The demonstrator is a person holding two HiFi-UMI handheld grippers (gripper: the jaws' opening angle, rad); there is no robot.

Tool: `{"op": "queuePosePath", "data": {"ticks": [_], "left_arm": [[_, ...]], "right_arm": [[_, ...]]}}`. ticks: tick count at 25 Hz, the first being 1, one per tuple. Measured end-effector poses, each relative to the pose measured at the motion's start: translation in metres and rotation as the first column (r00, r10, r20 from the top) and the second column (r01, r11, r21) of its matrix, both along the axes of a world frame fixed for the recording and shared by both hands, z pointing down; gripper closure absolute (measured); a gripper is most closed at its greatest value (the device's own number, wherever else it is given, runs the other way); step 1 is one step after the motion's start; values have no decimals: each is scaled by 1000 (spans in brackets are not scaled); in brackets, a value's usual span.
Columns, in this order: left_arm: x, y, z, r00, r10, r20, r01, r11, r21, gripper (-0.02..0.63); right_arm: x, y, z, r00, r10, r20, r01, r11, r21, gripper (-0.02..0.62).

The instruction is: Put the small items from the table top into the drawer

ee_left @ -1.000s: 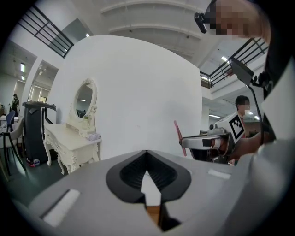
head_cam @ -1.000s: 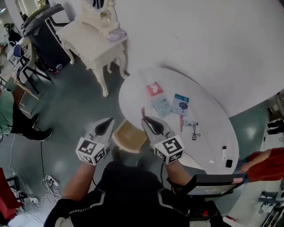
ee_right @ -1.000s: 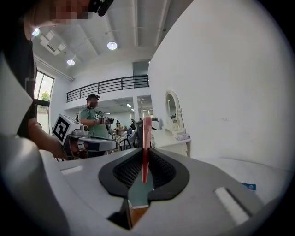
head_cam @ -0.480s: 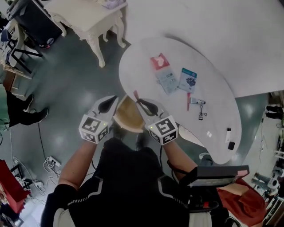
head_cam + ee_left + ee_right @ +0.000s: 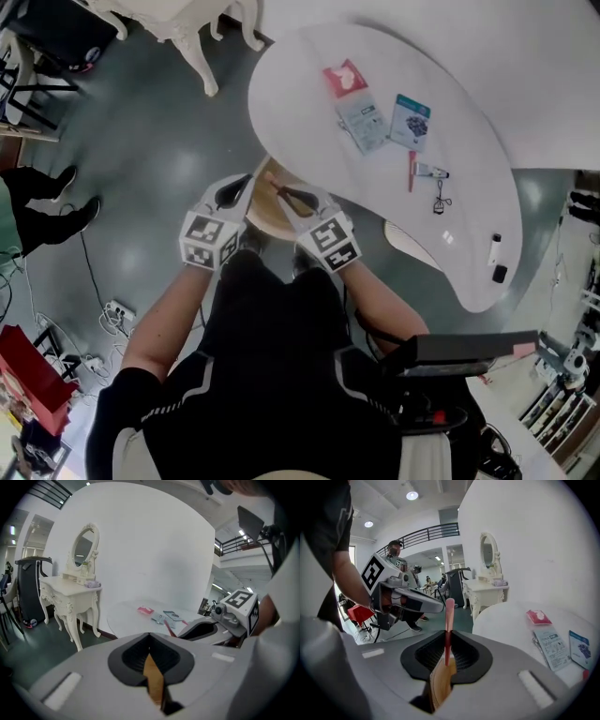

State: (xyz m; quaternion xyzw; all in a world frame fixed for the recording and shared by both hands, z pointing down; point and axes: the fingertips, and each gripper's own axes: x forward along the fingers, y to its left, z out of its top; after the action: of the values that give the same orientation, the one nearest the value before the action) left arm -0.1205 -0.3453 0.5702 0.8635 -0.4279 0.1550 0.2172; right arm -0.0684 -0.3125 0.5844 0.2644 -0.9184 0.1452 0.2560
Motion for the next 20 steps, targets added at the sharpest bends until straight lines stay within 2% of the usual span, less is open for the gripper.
{"op": "queuePosePath", "data": {"ticks": [4,11,20], "left_arm": [[1,7,22,1000,17,22,-16,999,-40,607],[-10,12,61,999,-1,50,6,994,-108,606],[-7,10,82,997,33,64,-25,994,-109,606]], "right_arm": [[-7,10,33,997,-51,-63,49,998,-31,549],[-5,19,99,984,-94,-150,76,989,-124,549],[-10,16,167,947,-176,-270,126,973,-192,549]]}}
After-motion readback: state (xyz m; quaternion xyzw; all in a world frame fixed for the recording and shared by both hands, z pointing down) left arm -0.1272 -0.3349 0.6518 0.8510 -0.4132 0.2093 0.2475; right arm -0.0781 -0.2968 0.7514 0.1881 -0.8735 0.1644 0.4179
